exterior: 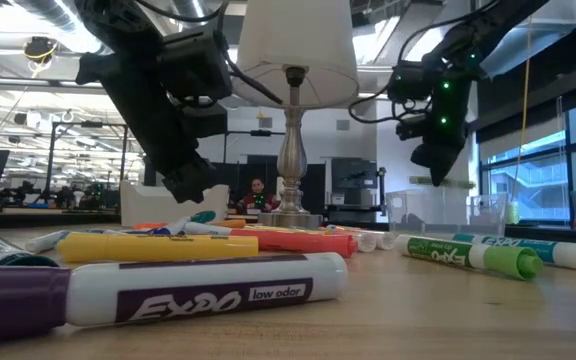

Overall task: Pick & Place Markers
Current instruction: Put the thick light green dry erase marker into the transparent bin, then put the dark green mini marker into the orange bin

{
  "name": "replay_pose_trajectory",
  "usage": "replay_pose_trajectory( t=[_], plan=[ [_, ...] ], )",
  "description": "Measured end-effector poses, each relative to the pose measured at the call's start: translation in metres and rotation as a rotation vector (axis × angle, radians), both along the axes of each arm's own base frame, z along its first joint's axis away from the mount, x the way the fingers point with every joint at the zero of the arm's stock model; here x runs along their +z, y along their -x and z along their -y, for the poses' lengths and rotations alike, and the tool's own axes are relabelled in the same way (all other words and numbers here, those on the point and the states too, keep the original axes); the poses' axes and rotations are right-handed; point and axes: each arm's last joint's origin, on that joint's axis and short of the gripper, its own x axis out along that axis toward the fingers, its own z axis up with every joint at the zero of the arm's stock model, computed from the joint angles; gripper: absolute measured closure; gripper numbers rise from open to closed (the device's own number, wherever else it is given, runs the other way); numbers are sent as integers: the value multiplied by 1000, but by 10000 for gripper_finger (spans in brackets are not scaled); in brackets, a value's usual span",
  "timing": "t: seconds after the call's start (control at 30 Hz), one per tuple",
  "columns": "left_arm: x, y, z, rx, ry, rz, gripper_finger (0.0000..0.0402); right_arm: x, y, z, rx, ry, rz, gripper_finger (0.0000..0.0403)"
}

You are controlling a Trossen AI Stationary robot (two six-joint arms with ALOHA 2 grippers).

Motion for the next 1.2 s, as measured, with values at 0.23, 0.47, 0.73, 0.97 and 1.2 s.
replay_pose_trajectory(
  t=[0.23,0.47,0.73,0.97,1.2],
  plan=[
    [0,0,0,0,1,0,308,0,2,4,-17,2,17,253],
    [0,0,0,0,0,0,304,0,0,-1,-110,-17,105,251],
    [-1,0,1,-31,29,-32,309,-3,-23,-36,-45,-161,206,250],
    [-3,0,3,-40,124,-20,309,-7,-45,-85,63,-197,227,250],
    [-4,1,4,-46,194,-17,307,-29,-54,-142,138,-236,299,250]
  ],
)
